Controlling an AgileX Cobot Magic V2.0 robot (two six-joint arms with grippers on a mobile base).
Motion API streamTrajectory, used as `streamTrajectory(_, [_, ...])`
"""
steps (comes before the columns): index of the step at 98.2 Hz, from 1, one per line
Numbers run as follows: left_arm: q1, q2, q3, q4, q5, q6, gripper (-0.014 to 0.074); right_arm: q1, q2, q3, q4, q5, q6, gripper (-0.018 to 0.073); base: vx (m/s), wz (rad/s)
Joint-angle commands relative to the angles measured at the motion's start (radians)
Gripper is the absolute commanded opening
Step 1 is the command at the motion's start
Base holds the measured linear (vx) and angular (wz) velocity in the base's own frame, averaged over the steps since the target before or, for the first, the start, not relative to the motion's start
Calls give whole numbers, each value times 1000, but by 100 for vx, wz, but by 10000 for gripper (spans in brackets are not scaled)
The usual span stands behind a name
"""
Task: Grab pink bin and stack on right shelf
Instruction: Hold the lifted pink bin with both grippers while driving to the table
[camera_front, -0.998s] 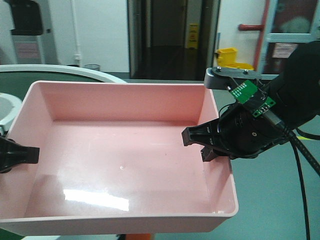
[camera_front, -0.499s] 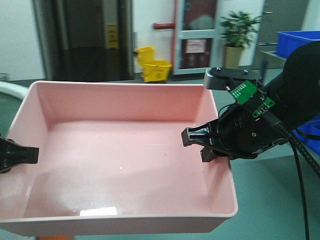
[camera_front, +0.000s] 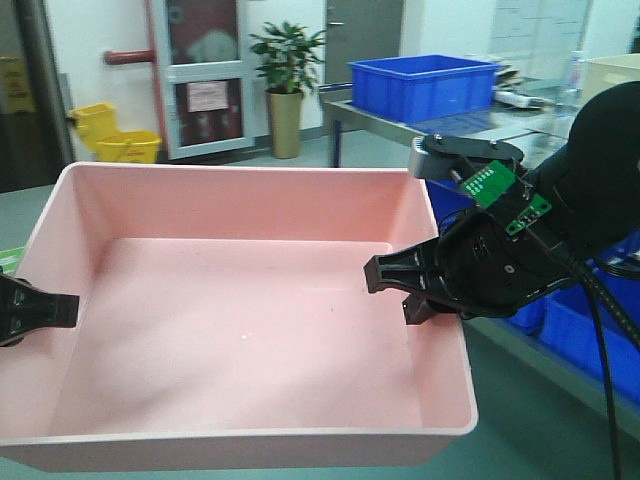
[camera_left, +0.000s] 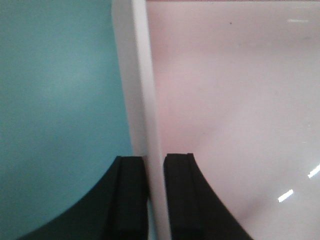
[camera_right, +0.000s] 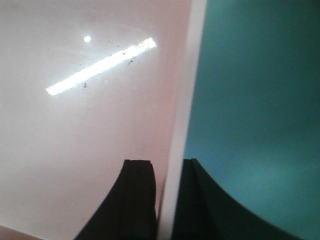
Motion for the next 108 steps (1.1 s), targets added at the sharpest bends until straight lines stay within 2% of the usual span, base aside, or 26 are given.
streamTrajectory(1, [0,-28,-32,18,-79,16,-5,-16,-47,-33,-61,-56,-25,-8,28,-46])
streamTrajectory(42, [0,-28,-32,18,-79,16,-5,-16,-47,-33,-58,-56,-25,-8,32,-19])
streamTrajectory(108, [0,-28,-32,18,-78,16,-5,-16,-47,-33,-58,-57,-25,-8,44,23])
